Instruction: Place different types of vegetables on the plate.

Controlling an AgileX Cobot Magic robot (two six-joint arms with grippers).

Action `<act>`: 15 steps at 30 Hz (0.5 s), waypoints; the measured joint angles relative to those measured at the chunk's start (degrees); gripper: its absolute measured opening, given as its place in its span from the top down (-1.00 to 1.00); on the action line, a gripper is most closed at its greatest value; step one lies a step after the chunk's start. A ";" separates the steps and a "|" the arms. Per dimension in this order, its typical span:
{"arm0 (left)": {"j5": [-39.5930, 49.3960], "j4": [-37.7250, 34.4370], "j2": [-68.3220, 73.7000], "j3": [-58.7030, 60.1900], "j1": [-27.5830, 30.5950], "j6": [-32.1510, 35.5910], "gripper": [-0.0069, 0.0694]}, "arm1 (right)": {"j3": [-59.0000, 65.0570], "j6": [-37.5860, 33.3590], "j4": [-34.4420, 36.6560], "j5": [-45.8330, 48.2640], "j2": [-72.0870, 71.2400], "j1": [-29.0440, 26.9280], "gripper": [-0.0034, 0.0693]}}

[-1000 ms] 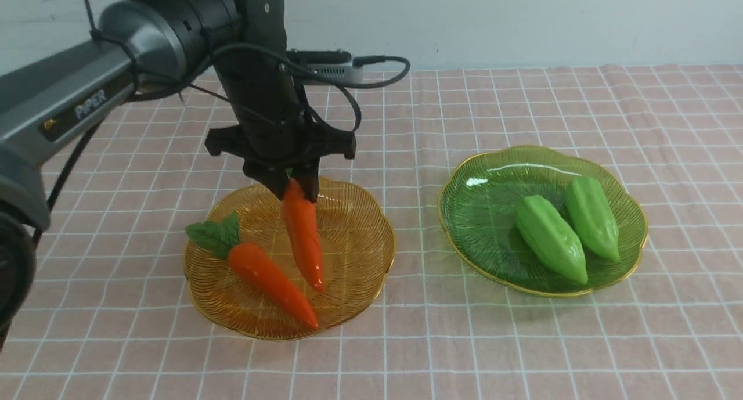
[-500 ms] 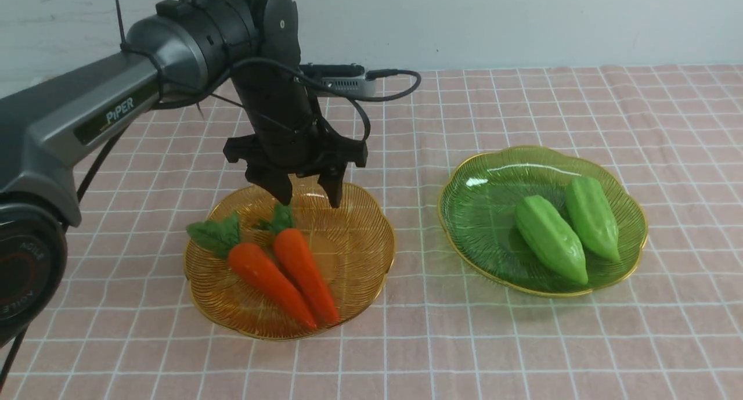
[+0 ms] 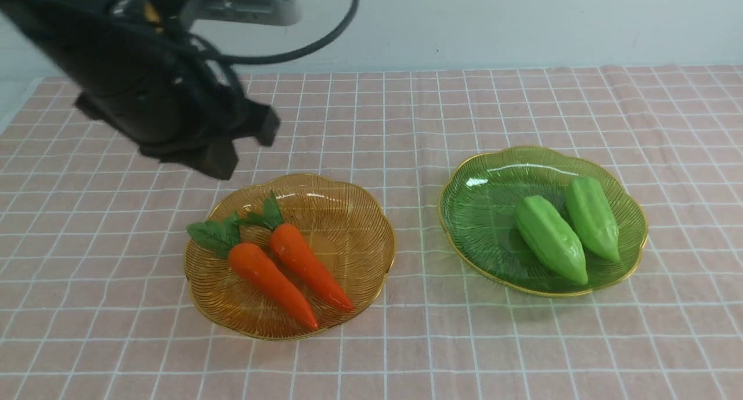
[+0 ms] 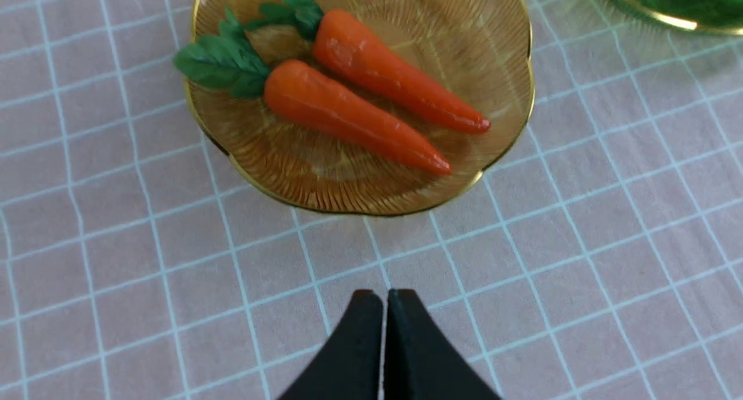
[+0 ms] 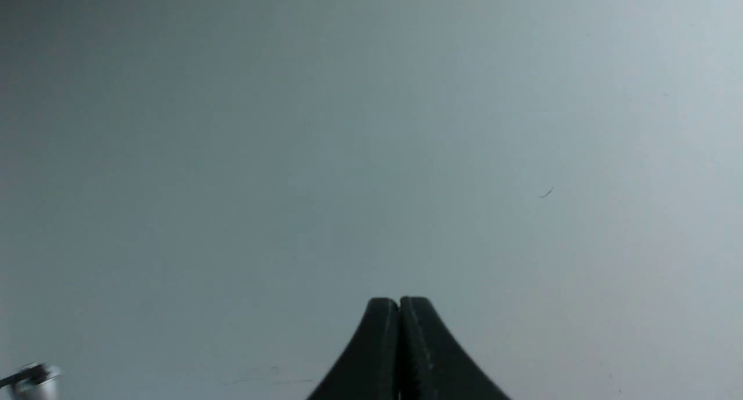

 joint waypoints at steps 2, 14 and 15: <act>-5.68 0.05 -8.32 6.75 0.00 -0.06 0.83 | 0.05 0.00 0.00 -0.02 0.00 0.00 0.95; -18.90 0.83 -43.90 25.31 0.00 -5.35 0.83 | 0.05 0.00 0.00 0.18 0.00 0.00 0.95; -18.90 0.94 -46.64 25.65 0.00 -5.40 0.83 | 0.05 0.00 0.00 0.35 0.00 0.00 0.95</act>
